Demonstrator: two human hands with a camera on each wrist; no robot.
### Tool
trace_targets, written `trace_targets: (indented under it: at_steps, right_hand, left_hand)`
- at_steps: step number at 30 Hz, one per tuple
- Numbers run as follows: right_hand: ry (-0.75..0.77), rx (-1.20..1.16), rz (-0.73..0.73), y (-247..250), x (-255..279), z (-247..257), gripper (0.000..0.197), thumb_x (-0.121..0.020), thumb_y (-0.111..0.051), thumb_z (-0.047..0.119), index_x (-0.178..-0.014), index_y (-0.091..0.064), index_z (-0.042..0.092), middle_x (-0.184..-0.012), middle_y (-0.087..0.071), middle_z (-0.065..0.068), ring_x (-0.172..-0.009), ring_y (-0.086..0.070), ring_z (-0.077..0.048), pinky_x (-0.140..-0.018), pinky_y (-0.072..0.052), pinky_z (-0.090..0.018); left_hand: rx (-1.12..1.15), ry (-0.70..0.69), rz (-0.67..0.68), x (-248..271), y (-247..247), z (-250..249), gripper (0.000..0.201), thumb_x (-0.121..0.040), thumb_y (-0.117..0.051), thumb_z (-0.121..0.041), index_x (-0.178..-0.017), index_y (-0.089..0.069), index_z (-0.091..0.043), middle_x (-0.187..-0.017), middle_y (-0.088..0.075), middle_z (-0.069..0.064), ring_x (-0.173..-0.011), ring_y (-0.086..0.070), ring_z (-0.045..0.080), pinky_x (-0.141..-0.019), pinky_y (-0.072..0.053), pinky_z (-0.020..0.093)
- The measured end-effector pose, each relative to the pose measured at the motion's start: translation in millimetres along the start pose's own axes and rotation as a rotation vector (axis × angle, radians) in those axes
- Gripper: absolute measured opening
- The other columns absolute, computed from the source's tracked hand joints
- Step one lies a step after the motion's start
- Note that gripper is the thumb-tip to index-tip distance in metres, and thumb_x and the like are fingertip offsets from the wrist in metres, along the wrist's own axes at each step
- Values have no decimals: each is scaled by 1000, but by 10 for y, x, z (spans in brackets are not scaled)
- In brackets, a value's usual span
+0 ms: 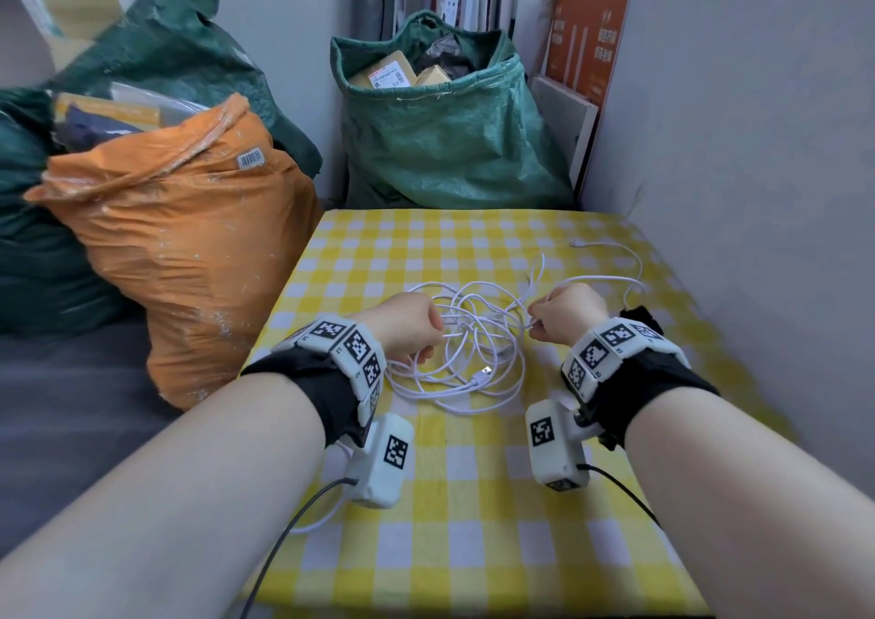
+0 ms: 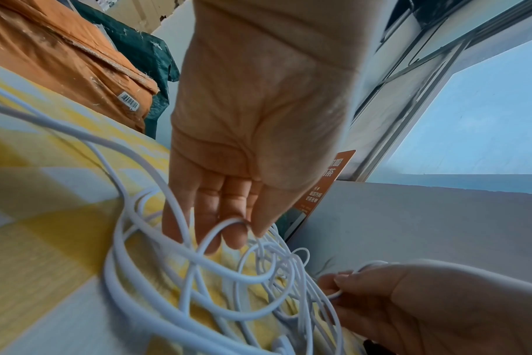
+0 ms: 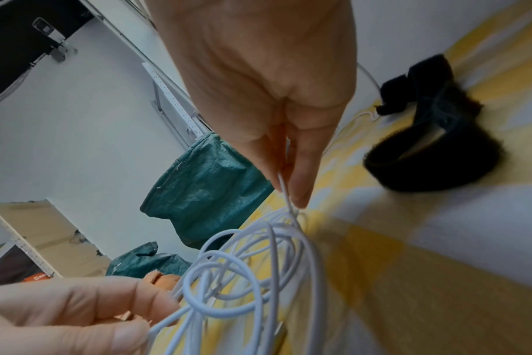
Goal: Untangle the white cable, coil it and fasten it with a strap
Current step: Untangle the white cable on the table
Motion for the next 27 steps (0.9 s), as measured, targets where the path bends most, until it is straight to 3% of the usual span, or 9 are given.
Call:
trace_targets:
  at_steps: [2, 4, 7, 11, 14, 18, 21, 24, 27]
  right_hand:
    - [-17, -176, 51, -49, -36, -21, 5, -84, -63, 8, -81, -66, 5, -63, -68, -3, -69, -67, -17, -72, -57, -26]
    - [-27, -245, 69, -61, -40, -30, 16, -86, -61, 4, -71, -60, 12, -44, -61, 6, -56, -62, -13, -65, -57, -23]
    - [-39, -236, 62, -55, -31, -37, 11, -86, -60, 5, -77, -59, 11, -70, -63, -7, -65, -60, -19, -68, -56, -27]
    - [-42, -203, 28, -46, -60, -48, 9, -85, -61, 7, -93, -60, 10, -90, -63, -14, -70, -59, -21, -57, -53, -22]
    - [-40, -239, 52, -88, -91, -52, 11, -82, -63, 5, -92, -64, 8, -96, -68, -16, -80, -66, -24, -74, -58, -30]
    - [-42, -256, 103, -148, -102, -31, 13, -79, -66, 5, -73, -59, 14, -90, -67, -11, -82, -66, -23, -82, -57, -34]
    - [-51, -303, 137, -157, -92, -24, 18, -82, -64, 4, -70, -56, 15, -80, -62, -7, -73, -61, -19, -78, -55, -31]
    - [-74, -296, 149, -164, -89, -5, 21, -83, -63, 6, -66, -54, 13, -72, -58, -6, -70, -58, -21, -76, -55, -36]
    - [-72, -210, 131, -161, -85, 8, 13, -82, -61, 8, -69, -62, 7, -62, -58, -7, -58, -54, -23, -58, -48, -35]
  left_hand:
    - [-12, 1, 22, -9, 12, 17, 20, -92, -49, -15, -102, -62, -5, -63, -62, 3, -67, -57, 20, -70, -55, 34]
    - [-20, 16, 45, -15, 18, 34, 23, -93, -49, -21, -108, -62, -9, -61, -62, 1, -69, -58, 21, -78, -55, 36]
    - [-44, 38, 81, -35, -6, 36, 32, -93, -48, -21, -124, -54, -14, -58, -62, 0, -69, -59, 20, -79, -54, 35]
    - [-10, 69, 102, -54, -28, 29, 48, -90, -45, -11, -137, -41, -23, -62, -62, 2, -65, -59, 18, -62, -49, 27]
    - [35, 81, 109, -48, -6, 30, 52, -87, -47, -1, -132, -45, -26, -73, -63, 7, -62, -59, 18, -52, -46, 23]
    - [108, 73, 100, -88, 15, 68, 47, -82, -50, -1, -123, -53, -25, -84, -63, 12, -65, -58, 22, -61, -48, 31]
    - [243, 52, 86, -113, -3, 80, 36, -84, -50, 2, -114, -54, -18, -104, -58, 8, -75, -55, 22, -68, -51, 33]
    - [373, 46, 95, -143, -32, 102, 39, -82, -50, 9, -109, -55, -20, -122, -53, 4, -89, -55, 20, -73, -52, 32]
    - [466, 32, 121, -163, -46, 113, 36, -82, -51, 11, -99, -57, -21, -129, -52, 7, -95, -56, 20, -73, -54, 32]
Point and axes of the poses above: each hand's wrist, its own x-axis away from the middle knuckle, its own y-axis out of the back of the hand, z = x × y, the point moved 1 cm from there along -x, towards the middle knuckle
